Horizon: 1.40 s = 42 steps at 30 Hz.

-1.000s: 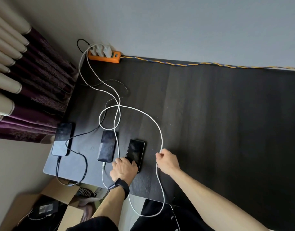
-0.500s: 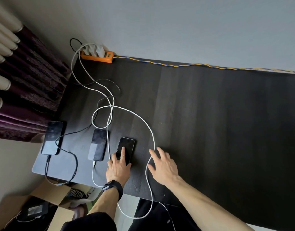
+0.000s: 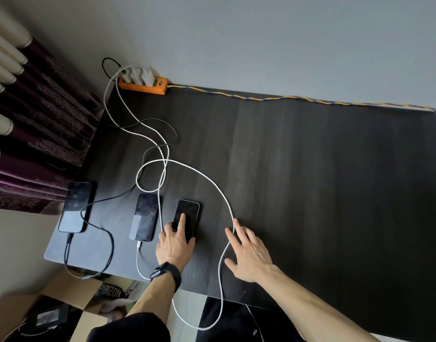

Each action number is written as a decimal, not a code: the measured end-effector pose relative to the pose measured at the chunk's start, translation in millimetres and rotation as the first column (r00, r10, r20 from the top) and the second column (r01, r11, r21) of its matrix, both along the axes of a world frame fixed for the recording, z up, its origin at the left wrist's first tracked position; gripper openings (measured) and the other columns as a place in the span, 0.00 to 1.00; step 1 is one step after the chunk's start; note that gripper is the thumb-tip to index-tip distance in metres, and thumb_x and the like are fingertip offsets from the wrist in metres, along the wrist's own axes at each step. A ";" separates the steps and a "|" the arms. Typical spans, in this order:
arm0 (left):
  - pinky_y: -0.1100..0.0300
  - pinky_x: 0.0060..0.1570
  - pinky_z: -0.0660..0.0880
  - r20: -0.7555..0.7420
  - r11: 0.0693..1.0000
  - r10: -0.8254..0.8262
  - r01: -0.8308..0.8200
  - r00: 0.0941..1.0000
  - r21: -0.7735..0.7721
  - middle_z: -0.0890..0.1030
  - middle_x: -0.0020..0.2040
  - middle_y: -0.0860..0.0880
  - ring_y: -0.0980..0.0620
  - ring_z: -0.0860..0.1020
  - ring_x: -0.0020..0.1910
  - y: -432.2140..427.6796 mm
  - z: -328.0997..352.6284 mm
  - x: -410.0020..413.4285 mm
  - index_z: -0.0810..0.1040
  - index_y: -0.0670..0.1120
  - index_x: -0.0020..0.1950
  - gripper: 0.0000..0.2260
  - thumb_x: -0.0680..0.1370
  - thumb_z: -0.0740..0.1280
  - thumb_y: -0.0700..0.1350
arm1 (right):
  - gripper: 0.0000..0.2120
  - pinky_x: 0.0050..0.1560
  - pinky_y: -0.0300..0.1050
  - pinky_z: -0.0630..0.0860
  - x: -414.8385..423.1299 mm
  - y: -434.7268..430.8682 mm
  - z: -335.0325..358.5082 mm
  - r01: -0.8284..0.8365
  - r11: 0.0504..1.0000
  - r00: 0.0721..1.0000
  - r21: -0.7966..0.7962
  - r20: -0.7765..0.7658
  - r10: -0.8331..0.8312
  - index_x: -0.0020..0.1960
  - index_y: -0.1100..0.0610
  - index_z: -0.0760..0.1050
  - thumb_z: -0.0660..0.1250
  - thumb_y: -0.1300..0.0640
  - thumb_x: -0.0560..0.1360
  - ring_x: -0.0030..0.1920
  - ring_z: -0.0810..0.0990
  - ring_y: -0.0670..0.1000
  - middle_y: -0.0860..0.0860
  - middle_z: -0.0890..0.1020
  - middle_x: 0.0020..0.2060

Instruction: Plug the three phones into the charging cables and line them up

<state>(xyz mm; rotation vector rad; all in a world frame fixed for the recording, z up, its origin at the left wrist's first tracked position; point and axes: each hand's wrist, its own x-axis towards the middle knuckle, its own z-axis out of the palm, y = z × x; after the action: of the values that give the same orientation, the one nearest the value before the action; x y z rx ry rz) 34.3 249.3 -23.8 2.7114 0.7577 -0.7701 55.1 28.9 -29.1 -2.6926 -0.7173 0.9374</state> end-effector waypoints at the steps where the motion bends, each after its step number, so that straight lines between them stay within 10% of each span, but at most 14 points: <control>1: 0.47 0.60 0.75 0.002 1.000 0.002 -0.002 1.000 -0.005 0.65 0.72 0.45 0.42 0.69 0.66 0.8 -0.4 3.9 0.49 0.59 0.81 0.36 0.77 0.65 0.59 | 0.41 0.75 0.57 0.60 -0.7 -1.2 -0.8 -0.027 1.000 1.000 -0.008 -0.010 0.027 0.81 0.49 0.43 0.60 0.39 0.77 0.79 0.51 0.60 0.55 0.38 0.81; 9: 0.46 0.63 0.72 -0.054 0.999 -0.001 -0.001 0.999 -0.036 0.63 0.75 0.44 0.41 0.69 0.69 2.7 5.5 5.4 0.52 0.55 0.81 0.33 0.78 0.62 0.57 | 0.36 0.78 0.53 0.55 -9.8 -7.4 10.5 0.056 0.989 0.996 0.134 -0.081 -0.045 0.78 0.35 0.38 0.58 0.41 0.80 0.80 0.53 0.60 0.53 0.40 0.81; 15: 0.43 0.68 0.66 0.192 0.977 0.197 -0.176 0.961 -0.120 0.67 0.74 0.41 0.38 0.67 0.71 -34.1 29.2 25.6 0.67 0.48 0.75 0.22 0.81 0.57 0.51 | 0.34 0.77 0.50 0.58 -20.1 -59.2 25.3 0.220 0.959 0.975 0.176 -0.076 -0.210 0.80 0.37 0.42 0.56 0.40 0.80 0.80 0.53 0.56 0.49 0.48 0.82; 22: 0.43 0.66 0.70 0.408 0.966 -0.248 0.257 0.879 0.035 0.70 0.73 0.38 0.38 0.71 0.71 -137.0 33.5 11.5 0.69 0.44 0.74 0.26 0.76 0.66 0.47 | 0.33 0.78 0.52 0.55 -51.7 -177.4 22.0 0.393 0.920 0.916 -0.005 -0.083 -0.392 0.81 0.44 0.48 0.56 0.40 0.80 0.80 0.49 0.56 0.49 0.48 0.82; 36: 0.38 0.75 0.52 -0.027 0.884 -0.455 0.447 0.890 -0.137 0.39 0.82 0.51 0.43 0.41 0.81 -269.2 -11.9 -29.6 0.44 0.59 0.81 0.33 0.79 0.54 0.64 | 0.36 0.73 0.72 0.55 -90.7 -313.5 4.4 0.533 0.808 0.829 -0.252 -0.037 -0.558 0.80 0.39 0.39 0.58 0.40 0.80 0.80 0.38 0.62 0.50 0.38 0.81; 42: 0.37 0.74 0.54 -0.080 0.891 -0.443 0.429 0.893 -0.150 0.39 0.82 0.53 0.45 0.40 0.81 -268.9 -9.6 -28.3 0.44 0.61 0.80 0.33 0.79 0.52 0.66 | 0.32 0.72 0.64 0.64 -93.5 -323.4 10.6 0.571 0.794 0.792 -0.209 -0.114 -0.600 0.80 0.39 0.45 0.52 0.36 0.80 0.80 0.38 0.58 0.47 0.40 0.81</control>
<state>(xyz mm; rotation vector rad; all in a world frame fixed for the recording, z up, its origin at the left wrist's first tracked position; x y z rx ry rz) 5.9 -19.6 -33.4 2.7655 0.0960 -1.0321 -38.4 -294.6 -18.5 -2.6438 0.2563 1.0615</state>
